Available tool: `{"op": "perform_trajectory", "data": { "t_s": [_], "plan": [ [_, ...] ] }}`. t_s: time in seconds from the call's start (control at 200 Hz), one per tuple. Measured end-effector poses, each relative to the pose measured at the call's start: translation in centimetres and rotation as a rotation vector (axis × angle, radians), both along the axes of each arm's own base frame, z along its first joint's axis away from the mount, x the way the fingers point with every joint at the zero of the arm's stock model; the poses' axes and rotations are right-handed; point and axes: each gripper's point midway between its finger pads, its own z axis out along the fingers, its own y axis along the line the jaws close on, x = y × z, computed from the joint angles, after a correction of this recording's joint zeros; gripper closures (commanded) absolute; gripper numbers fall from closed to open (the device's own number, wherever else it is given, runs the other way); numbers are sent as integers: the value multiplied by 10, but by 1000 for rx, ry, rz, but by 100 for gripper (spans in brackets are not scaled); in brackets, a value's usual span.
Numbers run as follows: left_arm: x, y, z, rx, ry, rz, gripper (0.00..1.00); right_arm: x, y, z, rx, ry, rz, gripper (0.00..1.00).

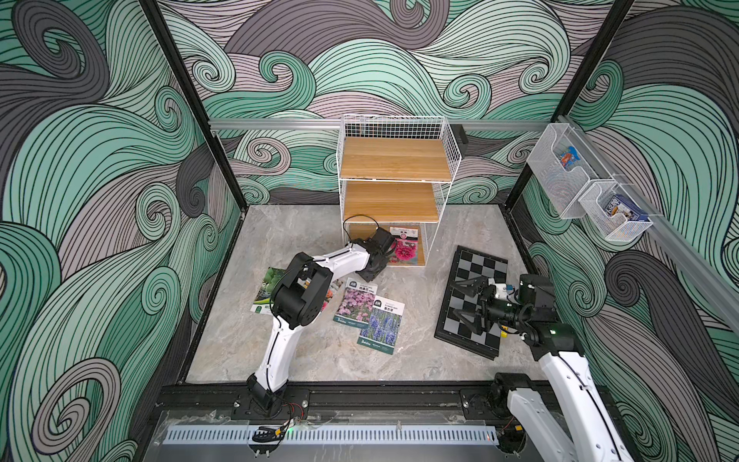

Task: Take the seed bag off the shelf
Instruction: Pick up the seed packet from the shelf.

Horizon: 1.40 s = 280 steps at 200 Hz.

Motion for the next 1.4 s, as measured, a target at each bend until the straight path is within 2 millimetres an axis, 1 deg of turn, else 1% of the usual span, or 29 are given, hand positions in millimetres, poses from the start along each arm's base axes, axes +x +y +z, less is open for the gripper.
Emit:
{"op": "perform_trajectory", "data": {
  "t_s": [0.03, 0.055, 0.165, 0.275, 0.565, 0.745, 0.796, 1.066, 1.156, 1.201, 1.266, 1.401],
  "plan": [
    [3, -5, 1, -29, -17, 8, 90, -1, 0, 1, 1, -4, 3, 1],
    [5, -9, 0, -50, -29, 13, 93, -1, 1, 0, 2, -4, 4, 1],
    [8, -24, -2, -127, -58, 34, 98, -2, 2, 1, 10, -4, 13, 1],
    [8, -35, -3, -195, -91, 47, 100, -3, 3, 1, 14, 0, 19, 1],
    [10, -45, 1, -251, -107, 30, 100, 1, 3, -4, 6, 15, 32, 1],
    [11, -58, 4, -298, -118, 5, 100, 0, 4, -3, 8, 12, 37, 1],
    [16, -62, 11, -317, -149, 3, 100, 0, 4, -3, 9, 11, 38, 1],
    [67, -72, 66, -421, -393, 26, 100, 0, 4, -3, 8, 10, 38, 1],
    [78, -78, 75, -451, -441, 25, 100, 0, 4, -3, 7, 9, 39, 1],
    [80, -79, 74, -456, -449, 25, 100, 0, 4, -3, 6, 7, 40, 1],
    [82, -80, 65, -449, -444, 27, 100, 0, 4, -3, 6, 6, 40, 1],
    [81, -79, 33, -424, -410, 32, 100, 0, 4, -3, 4, 4, 42, 1]
  ]
}}
